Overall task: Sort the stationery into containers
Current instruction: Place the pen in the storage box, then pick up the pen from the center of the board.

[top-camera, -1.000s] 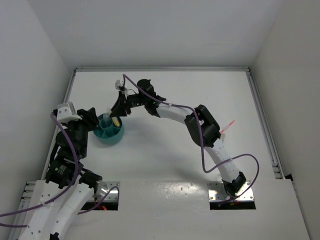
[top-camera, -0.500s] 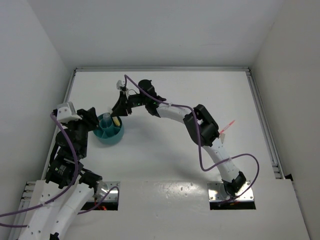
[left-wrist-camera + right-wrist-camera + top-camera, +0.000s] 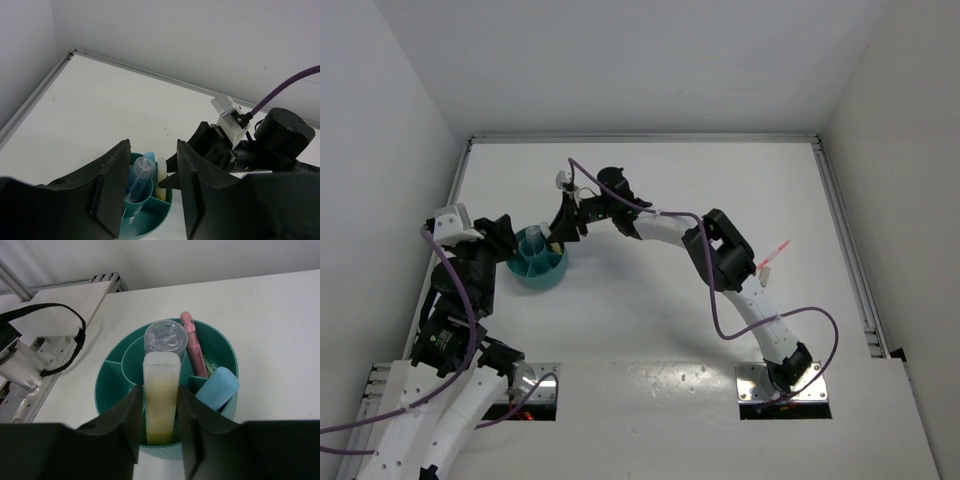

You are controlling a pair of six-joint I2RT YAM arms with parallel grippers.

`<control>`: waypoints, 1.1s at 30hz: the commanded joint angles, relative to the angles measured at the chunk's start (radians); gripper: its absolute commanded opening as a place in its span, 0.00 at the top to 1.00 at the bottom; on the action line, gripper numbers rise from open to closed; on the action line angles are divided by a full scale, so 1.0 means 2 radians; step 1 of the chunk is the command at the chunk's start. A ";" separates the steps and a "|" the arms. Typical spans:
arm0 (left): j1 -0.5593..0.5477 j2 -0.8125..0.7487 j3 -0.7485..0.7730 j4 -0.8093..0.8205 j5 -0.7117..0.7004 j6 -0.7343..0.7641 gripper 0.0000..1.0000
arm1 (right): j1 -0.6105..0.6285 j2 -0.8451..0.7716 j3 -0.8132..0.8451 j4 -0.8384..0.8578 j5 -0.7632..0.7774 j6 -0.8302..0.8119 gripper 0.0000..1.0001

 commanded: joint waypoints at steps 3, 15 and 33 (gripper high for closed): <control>0.004 -0.002 -0.003 0.017 0.004 0.004 0.53 | -0.003 -0.009 -0.001 0.036 -0.026 -0.021 0.53; 0.004 -0.002 -0.003 0.017 0.004 0.004 0.53 | -0.018 -0.047 0.000 0.008 -0.011 -0.030 0.45; -0.030 0.280 0.055 0.067 0.413 -0.017 1.00 | -0.162 -0.227 0.033 -0.586 0.486 -0.233 0.38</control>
